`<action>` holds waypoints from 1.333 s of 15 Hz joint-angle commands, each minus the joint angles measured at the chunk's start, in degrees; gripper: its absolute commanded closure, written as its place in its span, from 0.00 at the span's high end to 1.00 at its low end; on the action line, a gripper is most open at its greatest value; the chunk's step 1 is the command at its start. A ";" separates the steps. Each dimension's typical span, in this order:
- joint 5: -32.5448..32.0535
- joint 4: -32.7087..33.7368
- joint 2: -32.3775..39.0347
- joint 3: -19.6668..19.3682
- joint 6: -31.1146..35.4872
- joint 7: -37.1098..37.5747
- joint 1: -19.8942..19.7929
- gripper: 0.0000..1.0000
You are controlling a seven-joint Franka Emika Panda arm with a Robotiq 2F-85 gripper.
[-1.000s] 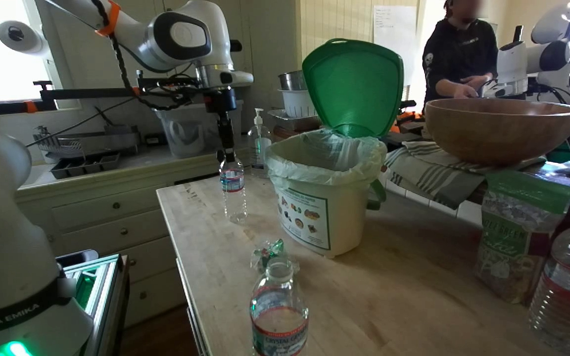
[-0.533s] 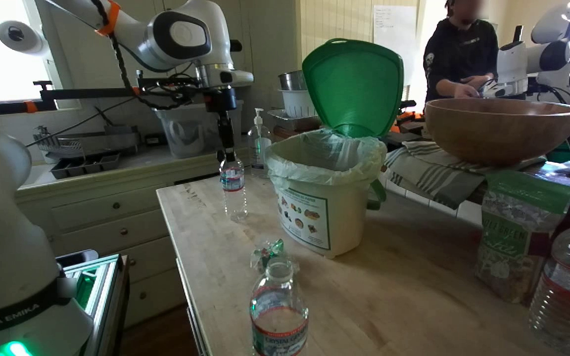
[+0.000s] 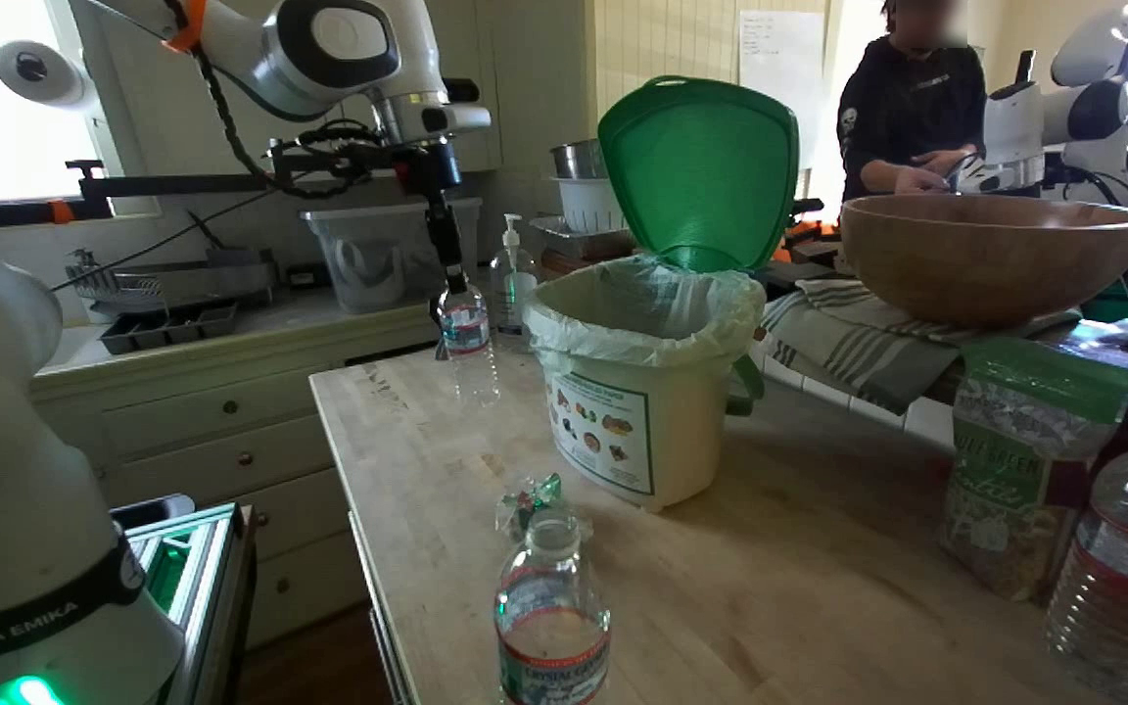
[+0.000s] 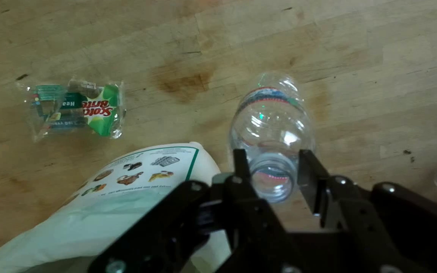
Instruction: Put the bottles in the bin and close the bin
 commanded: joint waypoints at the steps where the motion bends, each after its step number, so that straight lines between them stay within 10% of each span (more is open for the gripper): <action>1: -1.00 0.32 -3.90 0.22 -2.34 0.25 0.07 0.12; 20: -4.86 4.11 -14.41 2.39 -0.07 1.64 -3.25 0.12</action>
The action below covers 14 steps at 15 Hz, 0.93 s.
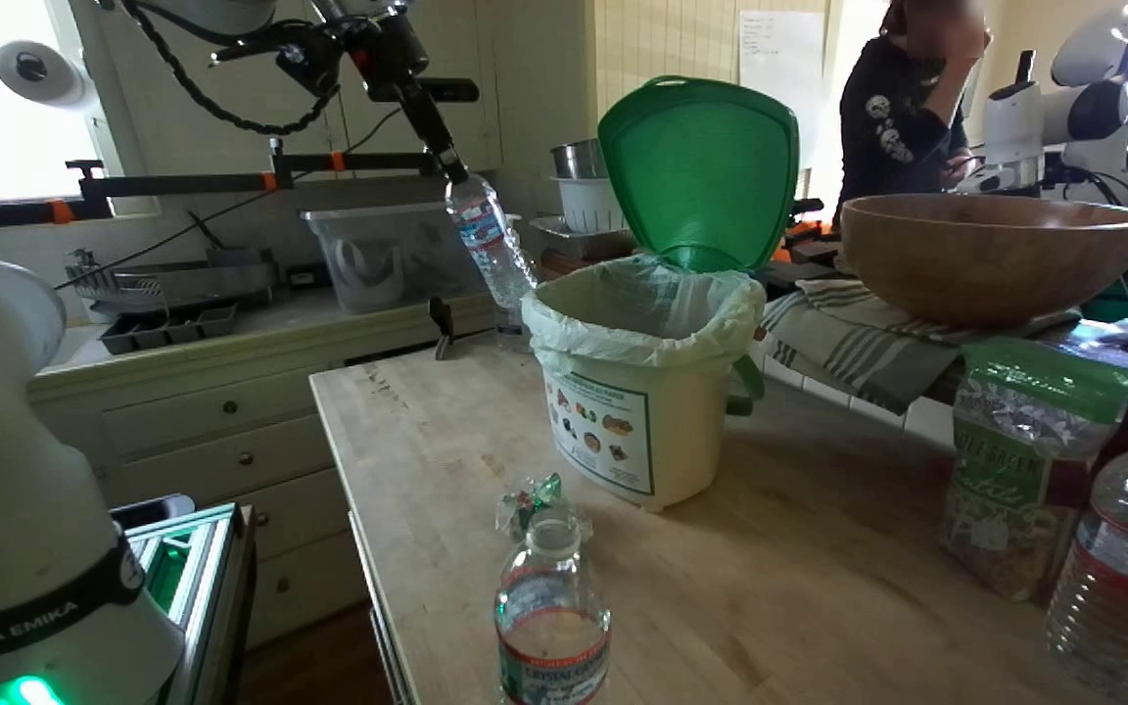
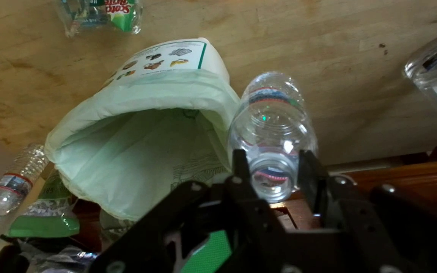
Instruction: Put the bottles in the bin and close the bin
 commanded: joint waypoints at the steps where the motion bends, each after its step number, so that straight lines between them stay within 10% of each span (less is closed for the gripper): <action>1: -1.02 0.06 -2.69 0.81 0.37 1.33 -1.53 0.12; 14: -1.53 0.79 -6.90 -0.75 4.42 1.08 -7.43 0.12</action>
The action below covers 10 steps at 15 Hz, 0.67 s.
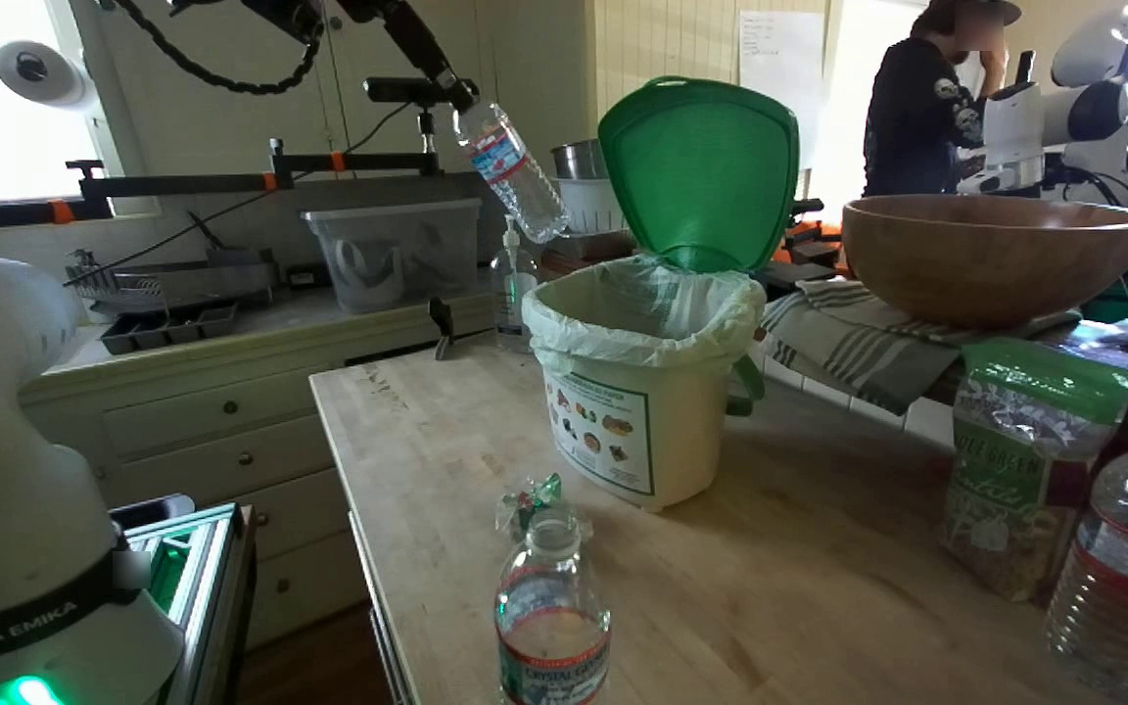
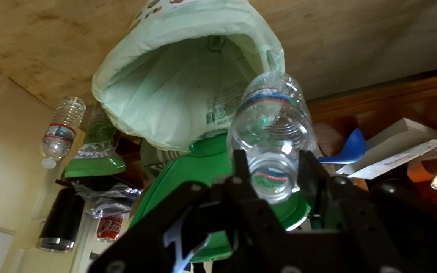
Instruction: Put the bottles in the bin and close the bin
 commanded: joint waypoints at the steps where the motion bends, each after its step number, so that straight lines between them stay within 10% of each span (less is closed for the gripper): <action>1: -0.31 -0.36 0.60 -0.79 2.51 0.59 -2.28 0.12; 10: 0.20 -0.04 5.21 -2.88 4.51 0.21 -4.76 0.12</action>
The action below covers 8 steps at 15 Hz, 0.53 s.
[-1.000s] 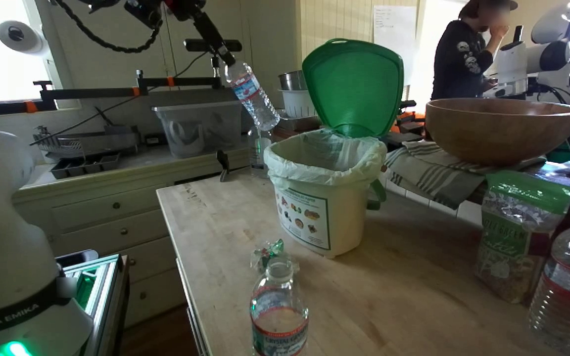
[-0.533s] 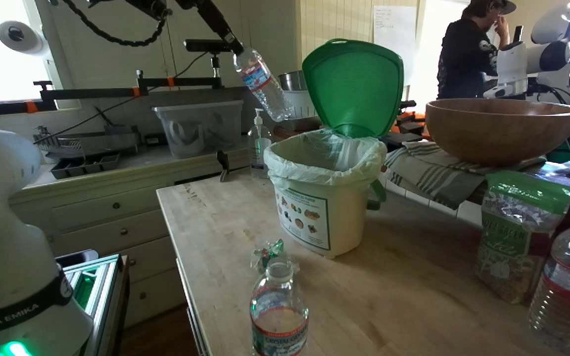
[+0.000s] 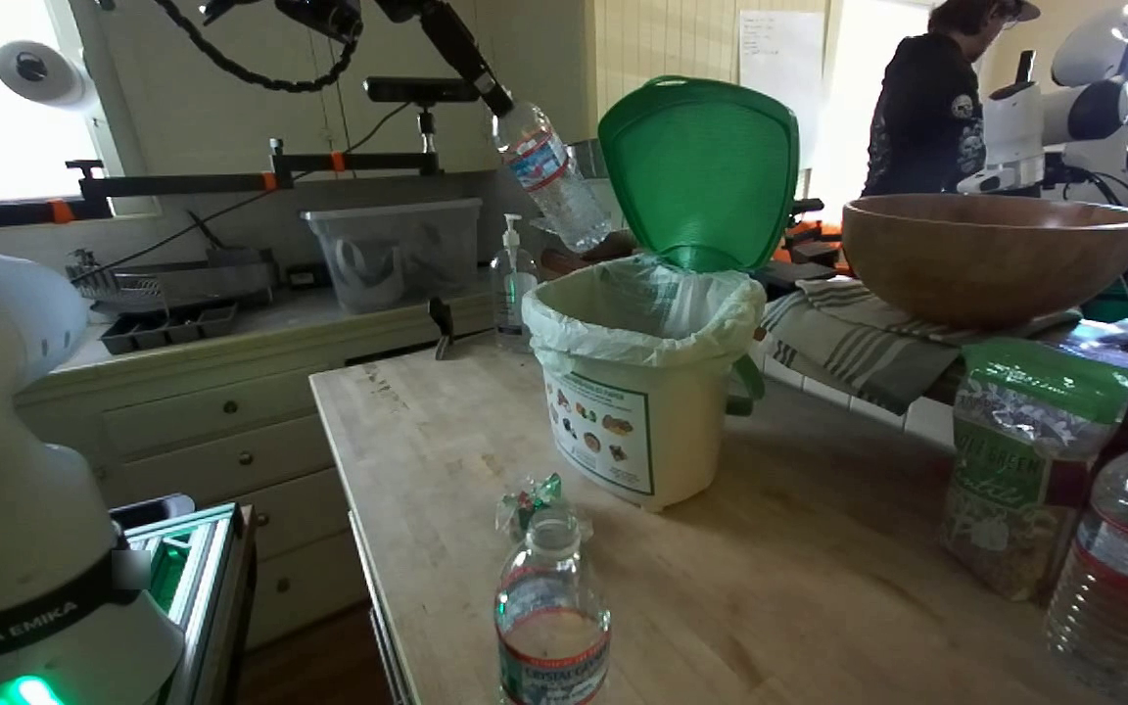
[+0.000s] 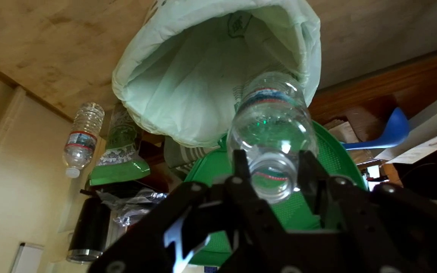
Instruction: Put the bottles in the bin and close the bin
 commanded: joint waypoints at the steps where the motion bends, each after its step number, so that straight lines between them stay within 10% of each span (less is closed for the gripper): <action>1: 0.24 0.02 2.69 -0.84 1.00 0.20 -0.44 0.12; 8: 0.67 -0.22 6.69 -3.23 2.17 0.00 -0.31 0.12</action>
